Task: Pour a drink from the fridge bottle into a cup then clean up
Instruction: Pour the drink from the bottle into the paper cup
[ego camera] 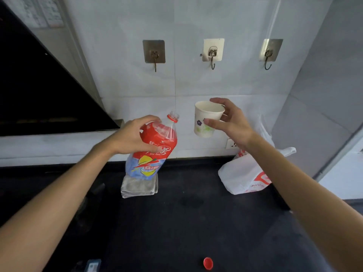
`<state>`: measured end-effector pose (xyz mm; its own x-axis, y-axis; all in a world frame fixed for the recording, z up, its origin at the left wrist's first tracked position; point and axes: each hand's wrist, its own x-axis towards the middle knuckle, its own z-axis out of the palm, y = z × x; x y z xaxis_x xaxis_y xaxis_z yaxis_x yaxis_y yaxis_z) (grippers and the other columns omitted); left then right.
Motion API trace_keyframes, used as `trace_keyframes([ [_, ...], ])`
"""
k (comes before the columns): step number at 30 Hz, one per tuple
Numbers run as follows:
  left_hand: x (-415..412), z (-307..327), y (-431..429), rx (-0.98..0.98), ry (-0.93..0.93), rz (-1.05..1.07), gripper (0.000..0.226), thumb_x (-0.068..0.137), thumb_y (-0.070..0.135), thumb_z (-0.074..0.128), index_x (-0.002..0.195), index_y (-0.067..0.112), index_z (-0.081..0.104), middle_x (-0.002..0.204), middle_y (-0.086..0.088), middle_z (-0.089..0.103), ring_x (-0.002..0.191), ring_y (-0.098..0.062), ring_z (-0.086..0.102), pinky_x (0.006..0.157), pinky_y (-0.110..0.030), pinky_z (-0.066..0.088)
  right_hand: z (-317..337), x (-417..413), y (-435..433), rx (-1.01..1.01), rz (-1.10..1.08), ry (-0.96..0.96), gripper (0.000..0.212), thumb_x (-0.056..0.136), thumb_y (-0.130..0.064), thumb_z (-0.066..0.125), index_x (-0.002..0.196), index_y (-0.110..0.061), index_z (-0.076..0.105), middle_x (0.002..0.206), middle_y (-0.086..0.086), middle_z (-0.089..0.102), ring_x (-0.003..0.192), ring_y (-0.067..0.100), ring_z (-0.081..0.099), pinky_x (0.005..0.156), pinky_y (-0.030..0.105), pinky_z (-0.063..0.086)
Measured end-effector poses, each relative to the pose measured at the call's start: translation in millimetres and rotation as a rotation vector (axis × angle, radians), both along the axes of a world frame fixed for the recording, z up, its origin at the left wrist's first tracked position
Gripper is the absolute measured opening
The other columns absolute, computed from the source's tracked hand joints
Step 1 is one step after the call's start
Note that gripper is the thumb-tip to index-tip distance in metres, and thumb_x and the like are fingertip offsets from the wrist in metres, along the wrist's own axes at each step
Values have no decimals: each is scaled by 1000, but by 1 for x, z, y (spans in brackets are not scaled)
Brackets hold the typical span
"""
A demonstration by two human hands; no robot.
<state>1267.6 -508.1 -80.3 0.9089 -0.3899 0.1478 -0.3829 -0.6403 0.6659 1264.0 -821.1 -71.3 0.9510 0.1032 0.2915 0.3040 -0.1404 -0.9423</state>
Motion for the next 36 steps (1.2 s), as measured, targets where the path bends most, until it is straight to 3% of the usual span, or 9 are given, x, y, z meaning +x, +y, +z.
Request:
trace_keyframes([
  [5, -18, -32, -1, -220, -6, 52, 78, 55, 34, 94, 123, 33, 55, 114, 12, 67, 101, -5, 67, 81, -31, 61, -12, -5, 12, -57, -8, 5, 58, 78, -6, 81, 128, -19, 55, 112, -2, 63, 96, 12, 65, 79, 22, 56],
  [11, -34, -51, -3, -269, 14, 80, 77, 64, 26, 92, 128, 31, 50, 117, 19, 62, 102, 3, 64, 77, -22, 59, -27, -8, 24, -117, -18, 17, 59, 77, -7, 82, 127, -20, 52, 109, -5, 61, 92, 6, 62, 75, 18, 53],
  [17, -50, -70, 5, -311, 80, 111, 74, 69, 19, 89, 128, 29, 46, 118, 17, 60, 107, -9, 63, 76, -24, 61, -47, -11, 35, -147, 11, 62, 62, 75, -6, 83, 126, -20, 49, 107, -4, 61, 95, 5, 62, 81, 19, 51],
  [20, -60, -82, 8, -317, 109, 112, 73, 70, 16, 88, 126, 30, 45, 117, 18, 59, 104, -11, 64, 75, -21, 60, -59, -13, 43, -144, 30, 92, 62, 76, -6, 83, 125, -22, 49, 110, -2, 60, 97, 6, 61, 80, 18, 49],
  [26, -80, -116, 26, -343, 155, 102, 77, 64, 9, 92, 124, 28, 49, 114, 14, 65, 107, -10, 67, 81, -30, 61, -99, -23, 57, -115, 72, 169, 63, 75, -2, 82, 126, -19, 48, 115, 3, 58, 109, 15, 58, 85, 26, 54],
  [29, -89, -131, 34, -309, 141, 82, 81, 62, 13, 94, 128, 29, 49, 122, 10, 62, 112, -12, 65, 86, -33, 60, -125, -31, 61, -145, 78, 219, 65, 73, -3, 84, 125, -21, 48, 117, 2, 59, 109, 19, 60, 90, 29, 55],
  [36, -110, -166, 46, -229, 206, 110, 82, 59, 32, 94, 127, 34, 48, 120, 10, 66, 107, -9, 68, 86, -41, 60, -183, -59, 61, -229, 89, 279, 67, 71, -4, 85, 123, -23, 48, 120, -4, 57, 110, 12, 59, 81, 21, 55],
])
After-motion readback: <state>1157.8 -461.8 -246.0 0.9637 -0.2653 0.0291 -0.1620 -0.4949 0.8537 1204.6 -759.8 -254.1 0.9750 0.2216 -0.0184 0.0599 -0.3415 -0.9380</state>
